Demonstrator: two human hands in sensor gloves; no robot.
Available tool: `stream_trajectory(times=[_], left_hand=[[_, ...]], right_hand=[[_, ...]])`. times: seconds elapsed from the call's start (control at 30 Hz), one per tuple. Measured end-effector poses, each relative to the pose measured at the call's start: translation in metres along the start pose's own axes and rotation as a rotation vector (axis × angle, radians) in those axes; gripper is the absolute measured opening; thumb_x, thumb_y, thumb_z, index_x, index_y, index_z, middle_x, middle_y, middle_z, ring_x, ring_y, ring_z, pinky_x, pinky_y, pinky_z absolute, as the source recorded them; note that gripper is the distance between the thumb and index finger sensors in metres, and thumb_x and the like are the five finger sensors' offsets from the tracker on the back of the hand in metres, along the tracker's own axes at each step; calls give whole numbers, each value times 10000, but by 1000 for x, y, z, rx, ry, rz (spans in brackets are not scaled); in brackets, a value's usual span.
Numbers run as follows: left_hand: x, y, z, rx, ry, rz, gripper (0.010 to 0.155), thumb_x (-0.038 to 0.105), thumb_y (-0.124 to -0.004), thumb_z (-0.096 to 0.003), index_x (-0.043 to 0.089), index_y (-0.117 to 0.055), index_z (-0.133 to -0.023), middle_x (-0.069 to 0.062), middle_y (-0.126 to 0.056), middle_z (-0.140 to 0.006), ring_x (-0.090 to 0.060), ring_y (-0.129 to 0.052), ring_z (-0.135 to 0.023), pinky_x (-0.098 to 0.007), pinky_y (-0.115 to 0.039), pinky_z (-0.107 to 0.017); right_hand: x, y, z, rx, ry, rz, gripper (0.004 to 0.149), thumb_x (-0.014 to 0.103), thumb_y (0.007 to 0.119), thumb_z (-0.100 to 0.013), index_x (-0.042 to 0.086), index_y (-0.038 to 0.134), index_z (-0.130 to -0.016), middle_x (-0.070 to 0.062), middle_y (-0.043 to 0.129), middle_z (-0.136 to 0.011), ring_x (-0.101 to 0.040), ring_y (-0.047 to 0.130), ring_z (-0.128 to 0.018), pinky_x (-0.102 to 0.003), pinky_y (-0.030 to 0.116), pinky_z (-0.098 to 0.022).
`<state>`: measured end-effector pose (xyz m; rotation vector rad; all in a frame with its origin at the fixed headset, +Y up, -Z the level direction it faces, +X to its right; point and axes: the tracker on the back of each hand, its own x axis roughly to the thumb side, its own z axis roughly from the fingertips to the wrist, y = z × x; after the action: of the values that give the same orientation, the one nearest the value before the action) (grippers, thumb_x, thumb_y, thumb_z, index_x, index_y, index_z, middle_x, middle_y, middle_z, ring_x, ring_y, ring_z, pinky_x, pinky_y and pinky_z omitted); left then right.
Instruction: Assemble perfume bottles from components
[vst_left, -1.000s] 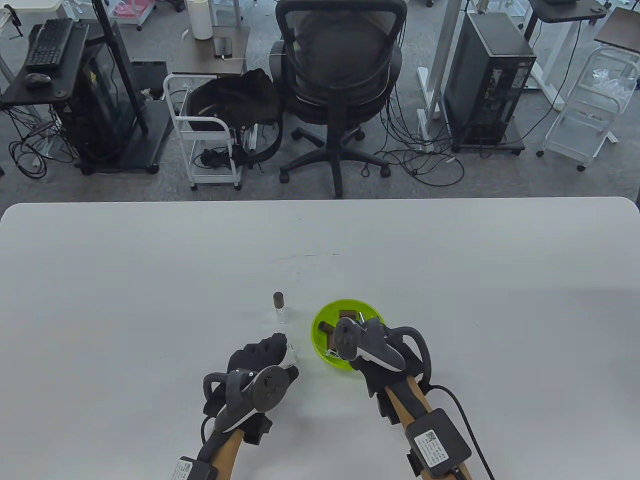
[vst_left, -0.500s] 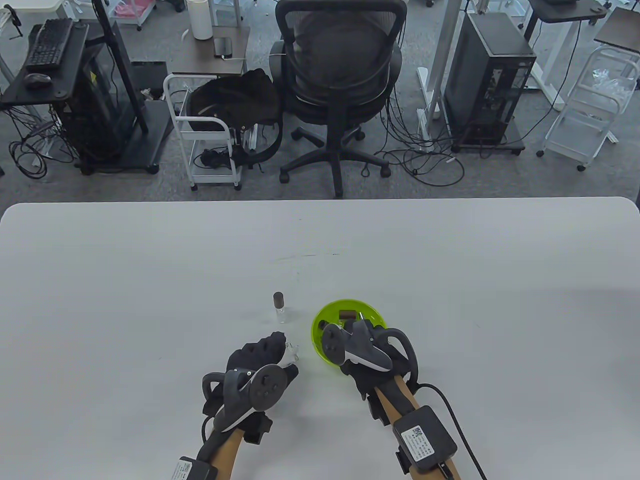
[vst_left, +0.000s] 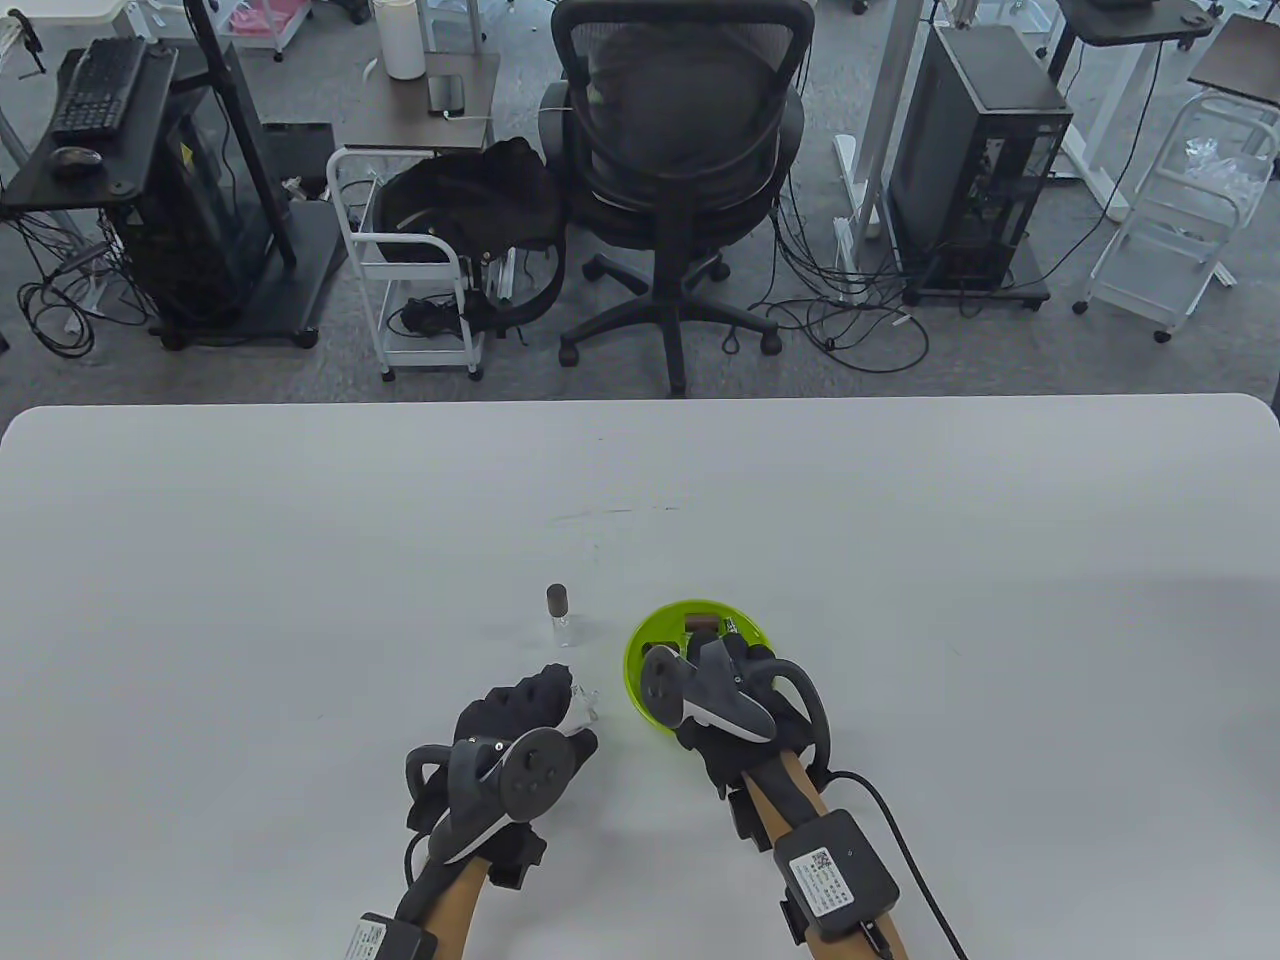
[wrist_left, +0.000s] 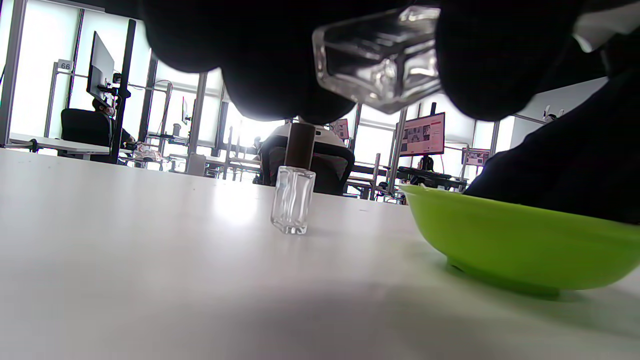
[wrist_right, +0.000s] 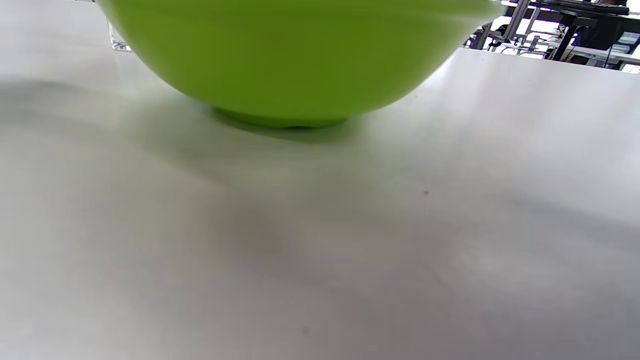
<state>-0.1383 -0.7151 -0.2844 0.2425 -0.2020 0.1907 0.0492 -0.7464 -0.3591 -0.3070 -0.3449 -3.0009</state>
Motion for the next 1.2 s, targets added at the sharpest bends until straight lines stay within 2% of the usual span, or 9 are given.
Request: stream_trajectory(times=[0.23, 0.53, 0.67, 0.77, 0.93, 1.03, 1.07, 1.13, 1.2], left_hand=[[1, -1, 0, -6, -1, -3, 723, 618, -813, -428, 225, -655, -1014, -36, -883, -929, -245, -948, -756, -377, -783, -624], [2, -2, 0, -8, -4, -8, 724, 617, -813, -429, 224, -654, -1015, -36, -883, -928, -245, -948, -756, -376, -783, -622], [2, -2, 0, -8, -4, -4, 725, 618, -813, -428, 224, -654, -1015, -37, -883, -928, -244, -949, -755, -376, -783, -623], [2, -3, 0, -4, -4, 3, 724, 617, -814, -428, 223, -654, -1015, -38, -883, -928, -244, -949, -754, -376, -783, -622], [2, -3, 0, 12, -11, 23, 724, 618, -812, -428, 224, -655, -1014, -38, -883, -927, -243, -950, -754, -375, -785, -621], [3, -4, 1, 17, -19, 39, 724, 618, -812, -429, 224, -654, -1015, -36, -884, -927, -243, -950, -754, -376, -786, -620], [4, -5, 1, 19, -23, 41, 723, 619, -811, -429, 225, -653, -1015, -36, -883, -927, -243, -949, -754, -375, -786, -620], [5, -5, 2, 23, -30, 42, 723, 620, -810, -429, 226, -652, -1014, -35, -882, -928, -241, -950, -754, -374, -786, -620], [7, -6, 2, 27, -39, 45, 723, 621, -809, -429, 227, -651, -1015, -33, -883, -928, -241, -951, -754, -373, -787, -620]], right_hand=[[3, 1, -1, -24, 23, 42, 391, 507, 708, -568, 506, 657, -956, -125, 515, -1149, -390, 648, -898, -625, 491, -798], [10, 3, -4, -64, 46, 50, 302, 467, 760, -580, 451, 729, -880, -131, 519, -1128, -344, 643, -913, -633, 498, -791], [9, 3, -2, -81, 29, 27, 286, 453, 753, -587, 448, 736, -873, -132, 532, -1129, -348, 651, -913, -636, 506, -784], [3, 0, 3, -101, -12, -71, 297, 445, 743, -589, 455, 725, -885, -139, 536, -1143, -362, 651, -939, -646, 512, -777], [-14, -15, 22, -254, -84, -198, 307, 422, 730, -590, 448, 713, -896, -154, 537, -1165, -378, 658, -985, -625, 560, -765], [-25, -24, 35, -357, -116, -226, 317, 397, 673, -613, 418, 670, -929, -196, 589, -1162, -454, 736, -986, -614, 664, -724], [-29, -26, 40, -389, -125, -241, 323, 383, 649, -624, 400, 643, -947, -224, 626, -1150, -469, 807, -956, -596, 724, -698], [-38, -29, 49, -434, -151, -272, 330, 362, 611, -636, 373, 600, -966, -184, 773, -1045, -326, 969, -808, -480, 842, -612], [-42, -27, 57, -439, -171, -297, 345, 361, 609, -635, 341, 597, -980, -147, 863, -942, -243, 1022, -670, -417, 874, -541]])
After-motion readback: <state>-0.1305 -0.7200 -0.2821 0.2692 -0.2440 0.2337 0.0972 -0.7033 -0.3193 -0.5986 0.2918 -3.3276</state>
